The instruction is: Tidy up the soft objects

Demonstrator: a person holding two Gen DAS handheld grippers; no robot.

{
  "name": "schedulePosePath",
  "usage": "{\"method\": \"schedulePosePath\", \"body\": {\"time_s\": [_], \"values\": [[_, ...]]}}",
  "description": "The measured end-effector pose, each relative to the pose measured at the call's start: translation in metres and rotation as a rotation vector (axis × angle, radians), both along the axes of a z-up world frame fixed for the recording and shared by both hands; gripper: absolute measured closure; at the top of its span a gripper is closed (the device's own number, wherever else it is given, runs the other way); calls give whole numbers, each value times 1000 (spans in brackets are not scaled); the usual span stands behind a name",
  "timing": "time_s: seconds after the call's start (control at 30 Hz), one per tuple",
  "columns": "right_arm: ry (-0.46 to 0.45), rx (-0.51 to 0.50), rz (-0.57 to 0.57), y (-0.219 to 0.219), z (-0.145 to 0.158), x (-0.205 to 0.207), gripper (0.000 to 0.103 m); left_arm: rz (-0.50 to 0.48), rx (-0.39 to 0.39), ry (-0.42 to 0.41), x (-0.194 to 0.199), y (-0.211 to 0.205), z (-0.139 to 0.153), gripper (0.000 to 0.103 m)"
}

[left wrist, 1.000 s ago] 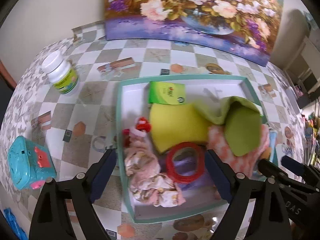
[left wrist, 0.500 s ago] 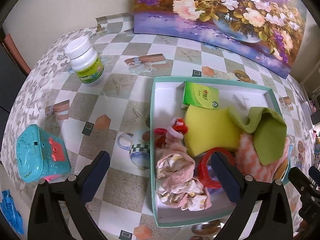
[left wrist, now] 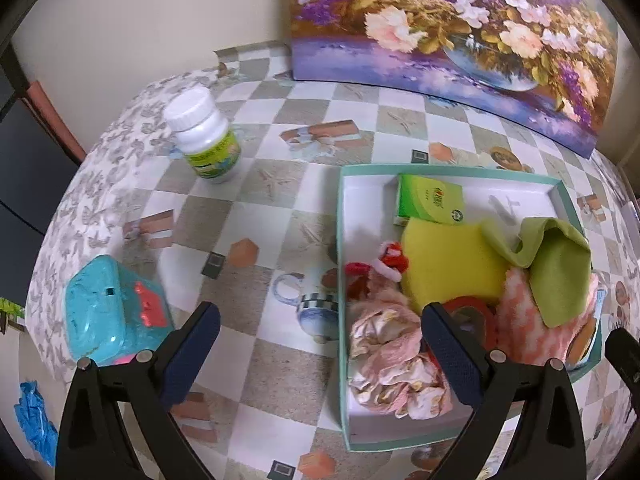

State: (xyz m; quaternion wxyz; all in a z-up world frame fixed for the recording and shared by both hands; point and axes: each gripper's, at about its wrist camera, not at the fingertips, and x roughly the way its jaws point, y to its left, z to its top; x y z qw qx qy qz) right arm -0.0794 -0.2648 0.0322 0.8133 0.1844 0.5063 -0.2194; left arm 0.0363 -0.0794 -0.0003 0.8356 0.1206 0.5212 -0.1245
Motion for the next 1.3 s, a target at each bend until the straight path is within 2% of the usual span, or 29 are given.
{"method": "schedulePosePath", "body": {"time_s": [0.37, 0.47, 0.87, 1.3], "values": [[37, -64, 76, 39, -1, 4, 0, 94, 10, -3, -1, 42, 10, 3], [49, -75, 94, 50, -2, 2, 0, 96, 8, 13, -4, 50, 11, 3], [90, -92, 119, 74, -10, -13, 0, 100, 109, 38, -24, 80, 9, 3], [86, -104, 100, 84, -8, -34, 0, 89, 107, 36, -45, 103, 12, 3]]}}
